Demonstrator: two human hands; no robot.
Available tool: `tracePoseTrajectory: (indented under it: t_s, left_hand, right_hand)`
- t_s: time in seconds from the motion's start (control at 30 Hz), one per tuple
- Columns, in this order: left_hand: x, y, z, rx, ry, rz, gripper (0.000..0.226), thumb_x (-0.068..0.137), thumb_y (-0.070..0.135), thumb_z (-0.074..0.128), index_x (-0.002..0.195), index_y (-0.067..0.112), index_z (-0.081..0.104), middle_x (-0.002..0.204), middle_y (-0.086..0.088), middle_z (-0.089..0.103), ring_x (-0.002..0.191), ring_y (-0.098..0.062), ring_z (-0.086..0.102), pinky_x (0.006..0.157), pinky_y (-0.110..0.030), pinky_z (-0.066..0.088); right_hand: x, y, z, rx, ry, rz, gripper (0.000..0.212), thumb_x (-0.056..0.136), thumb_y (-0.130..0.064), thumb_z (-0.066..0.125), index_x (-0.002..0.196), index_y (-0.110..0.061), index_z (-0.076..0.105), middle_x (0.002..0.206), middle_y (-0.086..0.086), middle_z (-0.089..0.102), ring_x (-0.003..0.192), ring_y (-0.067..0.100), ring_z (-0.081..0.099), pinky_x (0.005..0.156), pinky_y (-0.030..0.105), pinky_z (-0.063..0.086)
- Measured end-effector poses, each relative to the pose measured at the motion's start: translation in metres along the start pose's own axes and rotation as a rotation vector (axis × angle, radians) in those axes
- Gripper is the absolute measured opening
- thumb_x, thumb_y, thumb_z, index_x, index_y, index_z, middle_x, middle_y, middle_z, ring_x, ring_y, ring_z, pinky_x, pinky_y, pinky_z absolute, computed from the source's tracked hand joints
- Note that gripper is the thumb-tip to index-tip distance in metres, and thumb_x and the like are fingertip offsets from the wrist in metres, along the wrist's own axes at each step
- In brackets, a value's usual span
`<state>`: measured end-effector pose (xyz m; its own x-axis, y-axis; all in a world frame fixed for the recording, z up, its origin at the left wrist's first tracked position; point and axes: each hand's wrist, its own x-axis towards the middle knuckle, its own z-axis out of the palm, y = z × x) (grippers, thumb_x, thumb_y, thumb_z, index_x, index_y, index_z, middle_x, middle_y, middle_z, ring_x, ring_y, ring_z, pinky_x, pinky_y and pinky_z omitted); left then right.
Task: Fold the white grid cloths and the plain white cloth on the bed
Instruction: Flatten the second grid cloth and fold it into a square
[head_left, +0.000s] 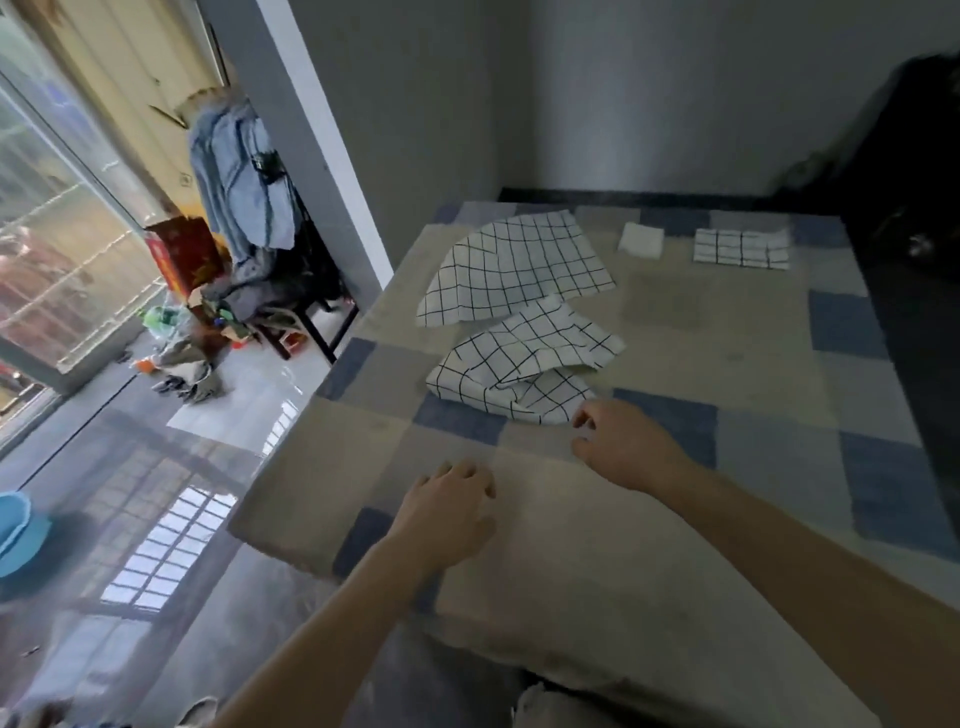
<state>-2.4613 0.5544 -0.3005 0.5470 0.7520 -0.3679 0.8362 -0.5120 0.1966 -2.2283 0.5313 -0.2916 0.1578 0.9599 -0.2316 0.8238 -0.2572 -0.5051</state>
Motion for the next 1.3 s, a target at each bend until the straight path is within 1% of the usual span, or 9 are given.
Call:
tracePoseTrajectory:
  t_s: [0.1, 0.3, 0.5, 0.8, 1.0, 1.1, 1.17, 1.23, 1.3]
  left_hand:
    - [0.034, -0.013, 0.004, 0.027, -0.092, 0.038, 0.04, 0.091, 0.036, 0.053, 0.13, 0.025, 0.046, 0.136, 0.002, 0.045, 0.125, -0.022, 0.041, 0.1, -0.039, 0.036]
    - [0.064, -0.046, 0.04, -0.015, -0.142, 0.036, 0.053, 0.091, 0.035, 0.054, 0.139, 0.024, 0.036, 0.16, 0.004, -0.002, 0.148, -0.022, -0.003, 0.117, -0.044, 0.015]
    - [0.105, -0.076, 0.031, -0.094, -0.126, 0.026, 0.067, 0.09, 0.028, 0.053, 0.149, 0.021, 0.021, 0.159, 0.002, 0.002, 0.148, -0.02, 0.002, 0.118, -0.037, 0.014]
    - [0.186, -0.093, 0.029, -0.103, 0.097, 0.151, 0.092, 0.085, 0.037, 0.061, 0.152, 0.03, -0.002, 0.156, 0.012, -0.014, 0.148, -0.018, -0.014, 0.12, -0.039, -0.002]
    - [0.224, -0.091, 0.003, -0.174, 0.354, 0.315, 0.073, 0.073, 0.012, 0.062, 0.137, 0.032, 0.033, 0.153, -0.002, 0.024, 0.143, -0.029, 0.018, 0.119, -0.046, 0.01]
    - [0.235, -0.089, -0.02, -0.252, 0.456, 0.304, 0.046, 0.071, 0.004, 0.065, 0.109, 0.03, 0.063, 0.136, 0.0, 0.047, 0.125, -0.029, 0.038, 0.109, -0.043, 0.029]
    - [0.24, -0.087, -0.031, -0.295, 0.501, 0.325, 0.039, 0.072, 0.002, 0.063, 0.101, 0.028, 0.067, 0.123, 0.005, 0.058, 0.115, -0.023, 0.047, 0.103, -0.037, 0.033]
    - [0.24, -0.081, -0.041, -0.462, 0.466, 0.307, 0.034, 0.076, 0.0, 0.06, 0.097, 0.025, 0.069, 0.107, 0.008, 0.066, 0.103, -0.018, 0.056, 0.096, -0.035, 0.04]
    - [0.237, -0.077, -0.049, -0.699, 0.349, 0.266, 0.026, 0.078, -0.004, 0.062, 0.087, 0.02, 0.068, 0.098, 0.013, 0.064, 0.096, -0.012, 0.059, 0.086, -0.029, 0.045]
  right_hand:
    - [0.049, 0.006, 0.021, 0.015, -0.013, 0.015, 0.025, 0.089, -0.025, 0.054, 0.113, -0.016, 0.054, 0.092, -0.003, 0.053, 0.071, 0.013, 0.054, 0.057, 0.029, 0.043]
    - [0.11, 0.028, 0.067, -0.083, -0.034, 0.074, 0.033, 0.088, -0.019, 0.055, 0.121, -0.015, 0.051, 0.129, 0.005, 0.049, 0.105, 0.02, 0.053, 0.081, 0.036, 0.049]
    - [0.147, 0.047, 0.103, -0.257, -0.088, 0.058, 0.056, 0.091, -0.029, 0.055, 0.143, -0.022, 0.036, 0.153, -0.002, 0.03, 0.136, 0.017, 0.034, 0.103, 0.035, 0.037]
    - [0.114, 0.019, 0.101, -0.034, -0.081, 0.147, 0.017, 0.094, -0.021, 0.05, 0.089, -0.034, 0.06, 0.1, -0.005, 0.058, 0.095, 0.013, 0.057, 0.082, 0.027, 0.043]
    - [0.063, -0.022, 0.054, 0.681, -0.015, 0.344, 0.027, 0.098, -0.034, 0.046, 0.078, -0.02, 0.058, 0.059, -0.004, 0.047, 0.052, 0.011, 0.043, 0.049, 0.025, 0.036]
    - [0.057, -0.018, 0.029, 0.586, 0.054, 0.307, 0.03, 0.093, -0.035, 0.058, 0.064, -0.028, 0.053, 0.053, -0.015, 0.046, 0.051, 0.004, 0.042, 0.054, 0.027, 0.033]
    - [0.051, -0.005, 0.018, 0.551, -0.006, 0.296, 0.016, 0.082, -0.034, 0.073, 0.087, -0.043, 0.062, 0.08, -0.027, 0.065, 0.075, -0.007, 0.058, 0.066, 0.016, 0.043]
    - [0.046, 0.011, 0.007, 0.443, -0.043, 0.334, 0.032, 0.076, -0.033, 0.078, 0.101, -0.041, 0.06, 0.098, -0.022, 0.066, 0.091, -0.001, 0.061, 0.075, 0.019, 0.05]
    - [0.041, 0.032, -0.003, 0.341, 0.028, 0.366, 0.022, 0.082, -0.02, 0.072, 0.085, -0.038, 0.061, 0.083, -0.013, 0.065, 0.078, 0.008, 0.062, 0.067, 0.019, 0.05]
